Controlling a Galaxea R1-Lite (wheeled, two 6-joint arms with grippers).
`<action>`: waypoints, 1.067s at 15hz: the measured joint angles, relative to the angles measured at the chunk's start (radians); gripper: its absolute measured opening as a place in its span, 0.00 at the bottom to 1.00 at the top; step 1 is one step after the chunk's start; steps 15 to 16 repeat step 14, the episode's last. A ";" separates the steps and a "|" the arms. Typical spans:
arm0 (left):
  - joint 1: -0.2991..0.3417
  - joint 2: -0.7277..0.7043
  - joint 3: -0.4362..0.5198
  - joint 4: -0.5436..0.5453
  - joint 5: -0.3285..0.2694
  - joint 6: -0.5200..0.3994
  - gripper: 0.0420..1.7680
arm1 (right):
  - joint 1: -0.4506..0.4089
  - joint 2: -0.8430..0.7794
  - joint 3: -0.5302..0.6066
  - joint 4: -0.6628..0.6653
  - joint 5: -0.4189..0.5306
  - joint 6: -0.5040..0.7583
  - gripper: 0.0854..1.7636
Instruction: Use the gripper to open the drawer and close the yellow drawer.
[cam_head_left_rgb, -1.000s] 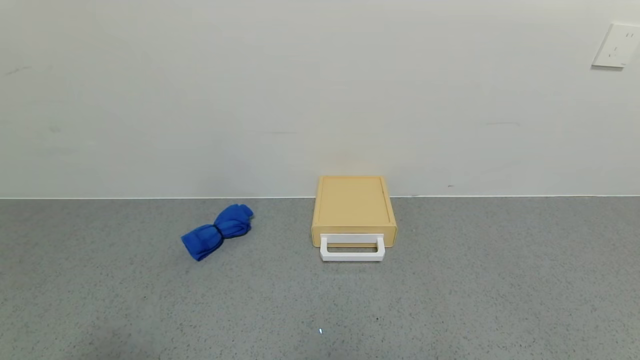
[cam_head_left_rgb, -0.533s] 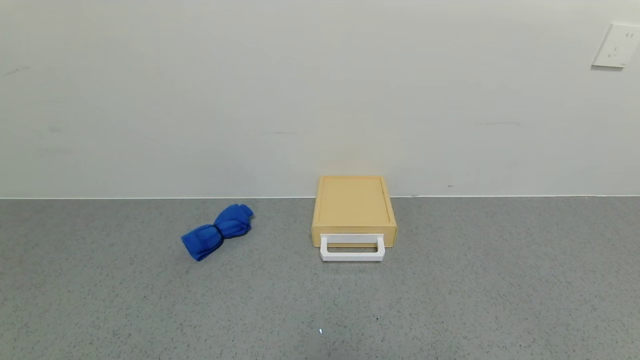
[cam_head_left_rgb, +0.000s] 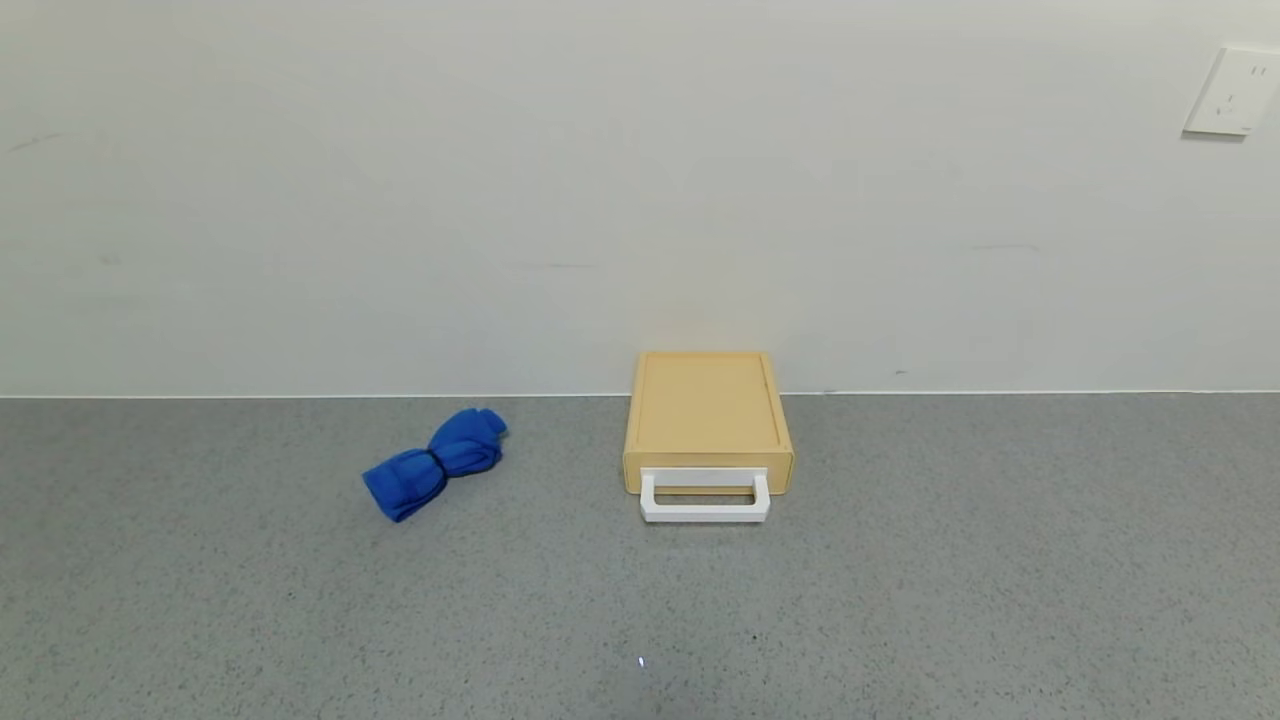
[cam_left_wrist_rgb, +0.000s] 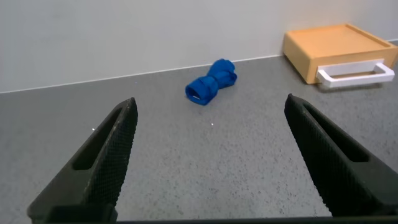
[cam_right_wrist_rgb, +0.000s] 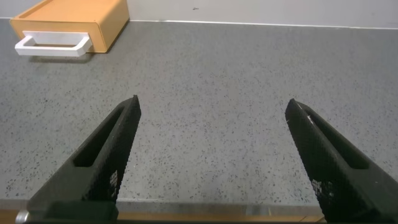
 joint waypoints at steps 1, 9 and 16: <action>0.000 -0.008 0.039 -0.015 -0.016 0.000 0.96 | 0.000 0.000 0.000 0.000 -0.001 0.000 0.97; 0.000 -0.017 0.146 0.006 -0.033 -0.089 0.97 | 0.000 0.000 0.000 0.000 -0.001 0.000 0.97; 0.000 -0.017 0.147 0.001 -0.028 -0.103 0.97 | 0.000 0.000 0.000 0.000 -0.001 0.000 0.97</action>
